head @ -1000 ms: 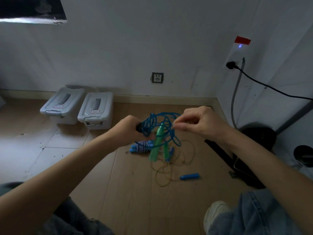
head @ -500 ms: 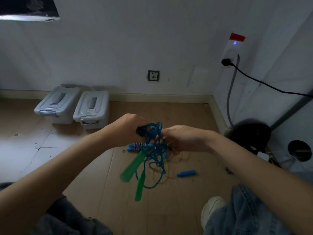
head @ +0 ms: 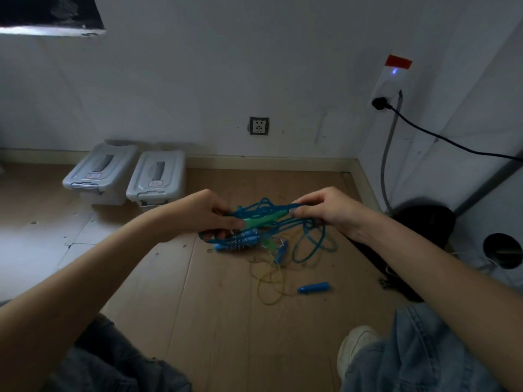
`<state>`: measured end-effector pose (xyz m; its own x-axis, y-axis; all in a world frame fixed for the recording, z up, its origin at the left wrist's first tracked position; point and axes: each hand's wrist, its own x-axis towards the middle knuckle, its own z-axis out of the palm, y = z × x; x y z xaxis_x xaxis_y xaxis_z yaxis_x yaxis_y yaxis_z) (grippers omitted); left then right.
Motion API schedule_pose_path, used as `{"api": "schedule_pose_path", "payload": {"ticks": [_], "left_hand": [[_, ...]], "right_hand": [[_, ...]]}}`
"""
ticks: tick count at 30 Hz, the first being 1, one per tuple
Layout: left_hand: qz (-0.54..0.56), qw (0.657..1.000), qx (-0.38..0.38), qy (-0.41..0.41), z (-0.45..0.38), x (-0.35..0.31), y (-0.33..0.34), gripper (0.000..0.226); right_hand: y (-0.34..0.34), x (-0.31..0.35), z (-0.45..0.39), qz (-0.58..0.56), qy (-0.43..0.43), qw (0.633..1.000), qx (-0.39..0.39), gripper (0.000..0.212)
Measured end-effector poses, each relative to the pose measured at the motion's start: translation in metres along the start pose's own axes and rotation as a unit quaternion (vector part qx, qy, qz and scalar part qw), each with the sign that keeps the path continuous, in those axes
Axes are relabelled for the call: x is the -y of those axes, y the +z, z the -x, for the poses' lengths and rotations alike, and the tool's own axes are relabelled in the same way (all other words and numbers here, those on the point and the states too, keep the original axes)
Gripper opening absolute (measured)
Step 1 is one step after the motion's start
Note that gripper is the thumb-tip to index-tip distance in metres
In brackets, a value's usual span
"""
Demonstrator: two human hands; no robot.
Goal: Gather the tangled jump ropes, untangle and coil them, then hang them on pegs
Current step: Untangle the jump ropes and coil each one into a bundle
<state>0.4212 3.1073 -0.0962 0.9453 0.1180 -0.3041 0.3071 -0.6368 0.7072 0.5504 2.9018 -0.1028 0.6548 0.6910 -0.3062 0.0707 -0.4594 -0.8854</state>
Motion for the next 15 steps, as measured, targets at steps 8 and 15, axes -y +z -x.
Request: {"api": "schedule_pose_path", "payload": {"ticks": [8,15], "left_hand": [[0.242,0.950,0.196,0.010,0.009,-0.003,0.001,0.059],[0.357,0.933,0.004,0.048,0.002,-0.023,0.012,0.048]], "right_hand": [[0.012,0.012,0.005,0.050,-0.199,0.977,-0.065,0.021],[0.017,0.009,0.009,-0.079,-0.178,0.980,0.040,0.023]]}}
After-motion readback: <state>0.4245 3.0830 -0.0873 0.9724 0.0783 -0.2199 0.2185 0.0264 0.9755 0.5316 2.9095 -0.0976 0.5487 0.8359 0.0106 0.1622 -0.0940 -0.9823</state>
